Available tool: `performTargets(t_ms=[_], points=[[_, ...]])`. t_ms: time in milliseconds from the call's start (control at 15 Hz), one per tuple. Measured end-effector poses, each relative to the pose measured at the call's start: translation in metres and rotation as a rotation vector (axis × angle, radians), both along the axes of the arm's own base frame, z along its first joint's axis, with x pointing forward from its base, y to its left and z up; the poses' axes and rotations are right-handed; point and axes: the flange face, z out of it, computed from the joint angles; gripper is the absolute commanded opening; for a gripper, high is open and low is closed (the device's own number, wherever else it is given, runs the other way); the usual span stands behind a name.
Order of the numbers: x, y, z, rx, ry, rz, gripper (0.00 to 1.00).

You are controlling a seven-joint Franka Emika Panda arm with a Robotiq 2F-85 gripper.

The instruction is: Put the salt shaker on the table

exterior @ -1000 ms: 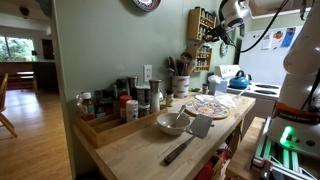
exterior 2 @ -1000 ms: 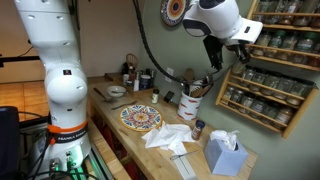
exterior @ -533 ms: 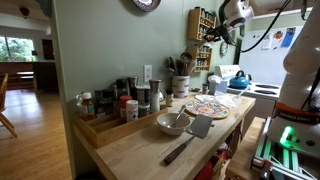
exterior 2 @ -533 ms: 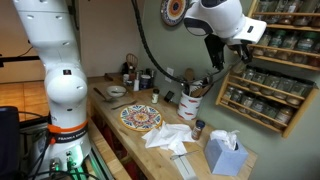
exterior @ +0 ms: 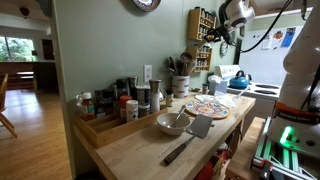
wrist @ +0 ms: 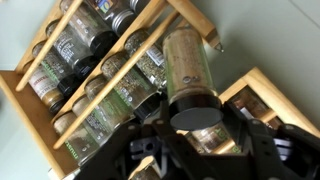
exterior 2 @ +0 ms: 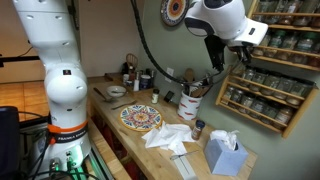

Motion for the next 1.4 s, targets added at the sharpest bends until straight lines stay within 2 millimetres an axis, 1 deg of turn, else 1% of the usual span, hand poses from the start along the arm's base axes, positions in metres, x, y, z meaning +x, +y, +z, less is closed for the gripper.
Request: performTargets(t_ms=[600, 933, 1133, 1400], points=[[-0.009, -0.008, 0.0, 0.012, -0.001, 0.007, 0.31], [-0.015, -0.011, -0.002, -0.011, 0.025, 0.015, 0.31], [-0.018, -0.007, -0.008, -0.044, 0.064, 0.04, 0.31], [-0.021, 0.009, -0.021, -0.088, 0.127, 0.092, 0.31]])
